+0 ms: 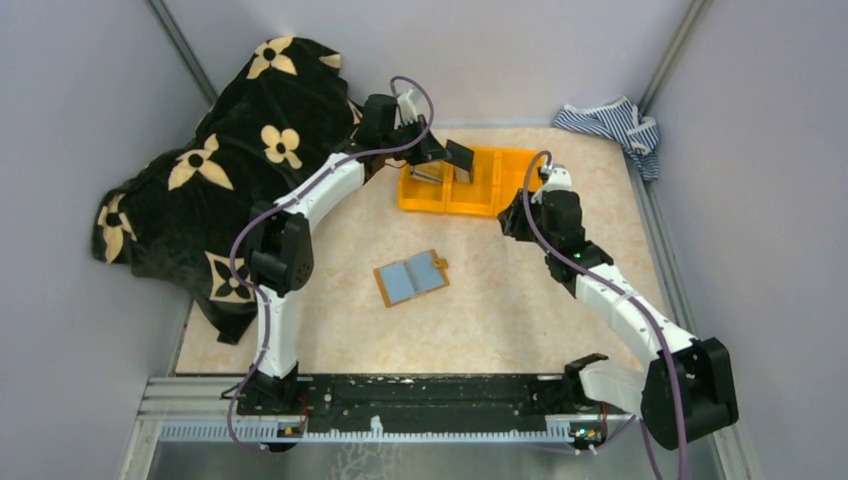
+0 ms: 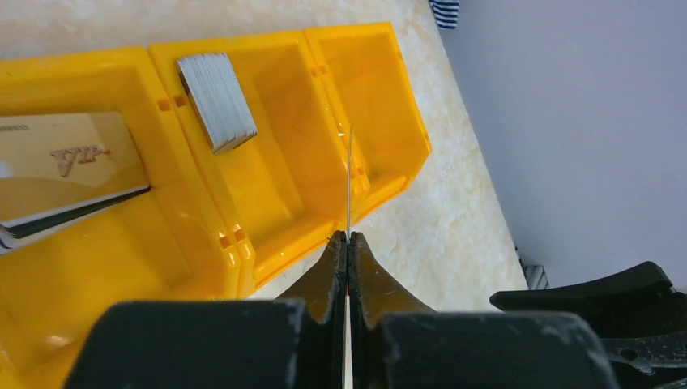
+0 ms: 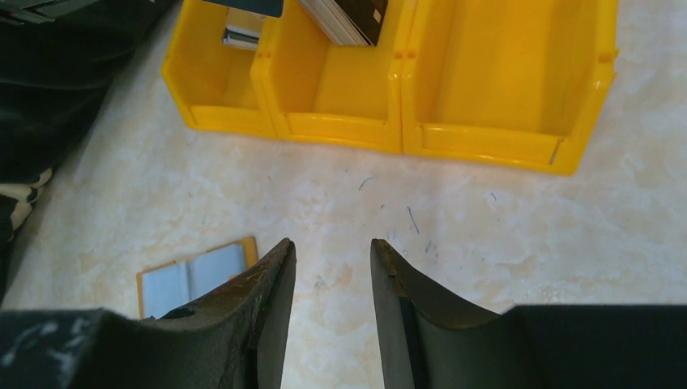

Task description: Take the credit cards out of the card holder

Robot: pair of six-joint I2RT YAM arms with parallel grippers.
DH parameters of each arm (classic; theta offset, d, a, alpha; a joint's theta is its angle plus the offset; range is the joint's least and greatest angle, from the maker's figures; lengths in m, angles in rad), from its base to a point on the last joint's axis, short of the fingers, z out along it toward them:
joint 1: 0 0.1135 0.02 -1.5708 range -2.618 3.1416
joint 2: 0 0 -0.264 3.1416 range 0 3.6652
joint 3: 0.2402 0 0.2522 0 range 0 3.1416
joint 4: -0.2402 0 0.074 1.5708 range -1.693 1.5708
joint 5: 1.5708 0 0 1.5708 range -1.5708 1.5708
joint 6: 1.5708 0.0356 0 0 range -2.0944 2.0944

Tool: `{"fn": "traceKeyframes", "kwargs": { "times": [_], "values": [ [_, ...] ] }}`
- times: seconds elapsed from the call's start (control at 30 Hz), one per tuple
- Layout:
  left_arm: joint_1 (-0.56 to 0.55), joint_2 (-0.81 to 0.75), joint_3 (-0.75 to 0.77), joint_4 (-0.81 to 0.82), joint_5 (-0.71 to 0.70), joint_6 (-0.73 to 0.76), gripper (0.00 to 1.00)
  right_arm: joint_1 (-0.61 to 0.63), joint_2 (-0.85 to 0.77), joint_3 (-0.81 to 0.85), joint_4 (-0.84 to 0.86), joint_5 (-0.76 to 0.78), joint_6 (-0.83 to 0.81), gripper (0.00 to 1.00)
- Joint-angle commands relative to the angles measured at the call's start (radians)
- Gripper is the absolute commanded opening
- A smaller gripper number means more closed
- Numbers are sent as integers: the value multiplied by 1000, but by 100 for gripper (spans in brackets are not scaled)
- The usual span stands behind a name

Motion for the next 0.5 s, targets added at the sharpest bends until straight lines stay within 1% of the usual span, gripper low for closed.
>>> {"fn": "traceKeyframes", "kwargs": {
  "times": [0.0, 0.1, 0.2, 0.27, 0.4, 0.47],
  "values": [
    [11, 3, 55, -54, -52, 42, 0, -3, 68, 79, 141, 53, -24, 40],
    [8, -7, 56, -53, -71, 41, 0, -3, 154, 115, 179, 147, -57, 39],
    [7, -13, 64, -59, -91, 50, 0, -5, 283, 208, 167, 219, -89, 40],
    [7, -18, 74, -64, -85, 56, 0, -11, 371, 269, 170, 224, -100, 40],
    [7, -38, 67, -66, -78, 68, 0, -13, 507, 415, 146, 164, -123, 39],
    [8, -55, 48, -65, -81, 76, 0, -13, 580, 478, 124, 146, -126, 43]
  ]
}}
